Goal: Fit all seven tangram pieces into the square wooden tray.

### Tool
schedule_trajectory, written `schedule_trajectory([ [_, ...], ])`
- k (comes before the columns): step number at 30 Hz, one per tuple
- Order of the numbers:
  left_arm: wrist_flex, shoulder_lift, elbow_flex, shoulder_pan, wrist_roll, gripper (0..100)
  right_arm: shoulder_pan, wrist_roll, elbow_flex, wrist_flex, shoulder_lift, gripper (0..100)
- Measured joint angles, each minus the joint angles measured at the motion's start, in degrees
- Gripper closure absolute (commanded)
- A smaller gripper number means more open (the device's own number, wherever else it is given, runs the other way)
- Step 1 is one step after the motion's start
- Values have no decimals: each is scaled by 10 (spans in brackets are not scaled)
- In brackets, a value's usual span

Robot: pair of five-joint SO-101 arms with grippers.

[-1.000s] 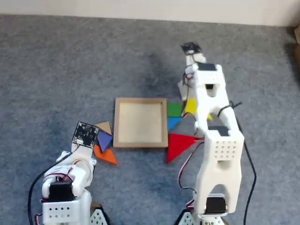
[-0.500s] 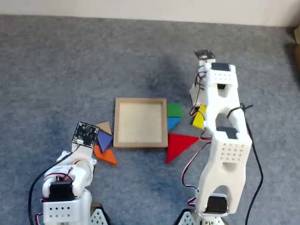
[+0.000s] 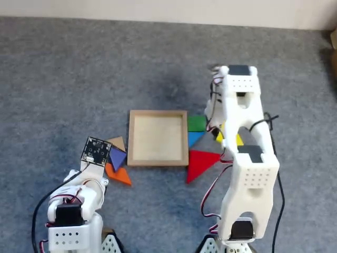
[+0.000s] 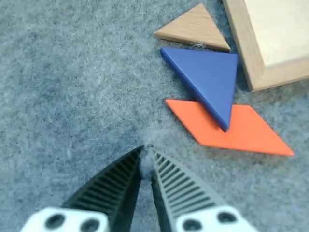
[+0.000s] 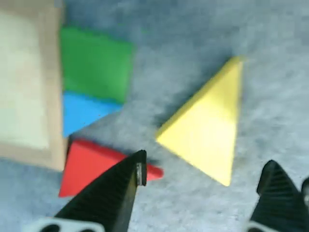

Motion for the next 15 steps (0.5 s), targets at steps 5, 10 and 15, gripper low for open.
schedule_trajectory([
  [5,0,0,0,0,0,992,-20,6,0,7,0,644],
  [10,0,0,0,0,0,992,-17,7,0,-8,2,644],
  [15,0,0,0,0,0,992,-4,8,0,-32,54,644],
])
